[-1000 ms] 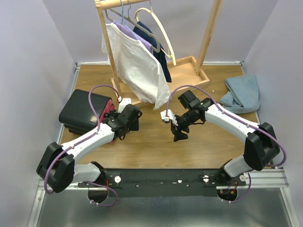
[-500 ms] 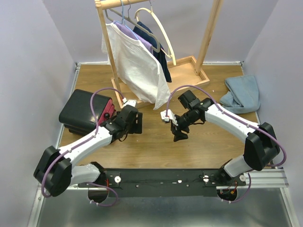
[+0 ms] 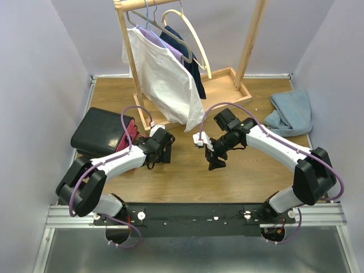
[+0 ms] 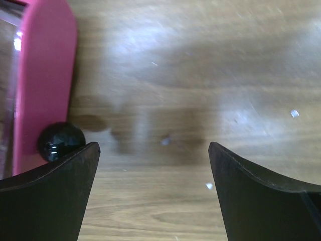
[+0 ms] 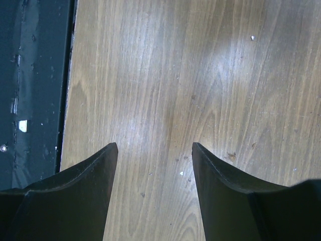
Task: Organize the makeup
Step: Close the drawer in the storage box.
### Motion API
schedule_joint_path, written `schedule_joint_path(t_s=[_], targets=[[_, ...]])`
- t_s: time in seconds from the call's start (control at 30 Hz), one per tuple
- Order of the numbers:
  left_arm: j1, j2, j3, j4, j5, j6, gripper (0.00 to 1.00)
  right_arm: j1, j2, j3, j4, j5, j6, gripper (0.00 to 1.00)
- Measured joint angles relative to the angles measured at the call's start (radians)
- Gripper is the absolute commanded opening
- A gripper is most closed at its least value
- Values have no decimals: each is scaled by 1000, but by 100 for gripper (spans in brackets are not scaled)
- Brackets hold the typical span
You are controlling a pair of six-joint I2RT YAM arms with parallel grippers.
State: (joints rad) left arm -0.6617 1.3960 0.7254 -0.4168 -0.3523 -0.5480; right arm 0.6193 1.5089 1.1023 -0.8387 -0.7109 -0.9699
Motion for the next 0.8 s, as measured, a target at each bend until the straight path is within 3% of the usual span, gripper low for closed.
schedule_joint_path(t_s=[0.23, 0.8], targets=[[28, 55, 76, -34, -80, -6, 99, 0, 0, 0, 0, 0, 0, 69], [66, 56, 99, -84, -154, 16, 99, -6, 0, 0, 0, 0, 0, 69]])
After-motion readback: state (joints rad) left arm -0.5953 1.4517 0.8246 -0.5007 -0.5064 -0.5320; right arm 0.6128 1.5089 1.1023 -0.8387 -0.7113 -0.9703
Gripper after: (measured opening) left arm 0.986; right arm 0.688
